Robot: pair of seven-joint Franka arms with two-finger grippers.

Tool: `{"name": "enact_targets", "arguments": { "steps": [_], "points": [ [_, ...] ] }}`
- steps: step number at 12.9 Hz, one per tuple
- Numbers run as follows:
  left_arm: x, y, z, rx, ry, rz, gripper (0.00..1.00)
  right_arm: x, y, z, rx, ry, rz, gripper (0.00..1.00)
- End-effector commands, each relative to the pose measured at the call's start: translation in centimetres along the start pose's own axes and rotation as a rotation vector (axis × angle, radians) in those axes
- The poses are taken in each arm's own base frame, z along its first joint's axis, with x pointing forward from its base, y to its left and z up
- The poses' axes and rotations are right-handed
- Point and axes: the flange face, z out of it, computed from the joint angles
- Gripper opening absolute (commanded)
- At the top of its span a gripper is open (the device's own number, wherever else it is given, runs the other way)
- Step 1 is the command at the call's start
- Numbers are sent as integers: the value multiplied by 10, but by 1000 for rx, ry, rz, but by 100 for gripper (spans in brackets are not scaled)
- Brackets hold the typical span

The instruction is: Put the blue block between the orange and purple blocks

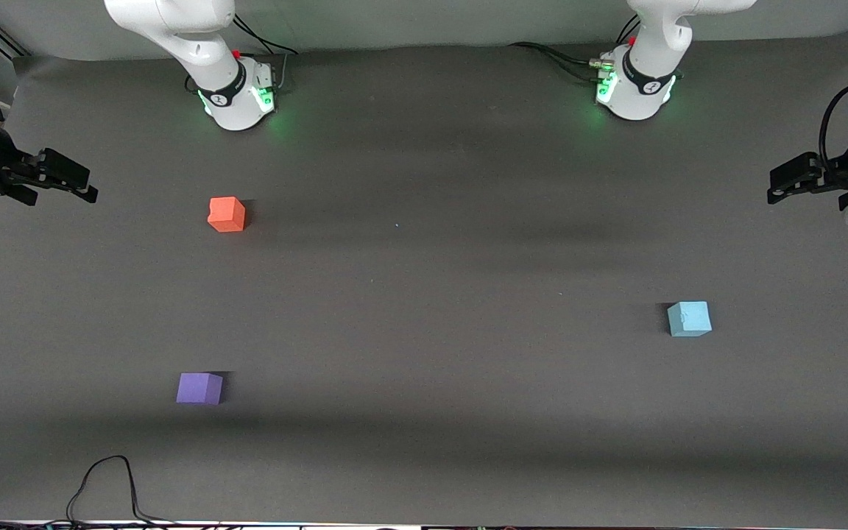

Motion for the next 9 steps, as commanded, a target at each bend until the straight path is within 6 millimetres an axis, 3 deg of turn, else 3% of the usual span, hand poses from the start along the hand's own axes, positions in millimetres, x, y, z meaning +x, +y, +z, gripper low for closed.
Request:
{"name": "enact_targets", "arguments": {
  "steps": [1, 9],
  "points": [
    [-4, 0, -4, 2, -2, 2, 100, -6, 3, -7, -1, 5, -23, 100],
    [-4, -3, 0, 2, -10, 2, 100, -6, 4, -5, 0, 2, -25, 100]
  ]
}}
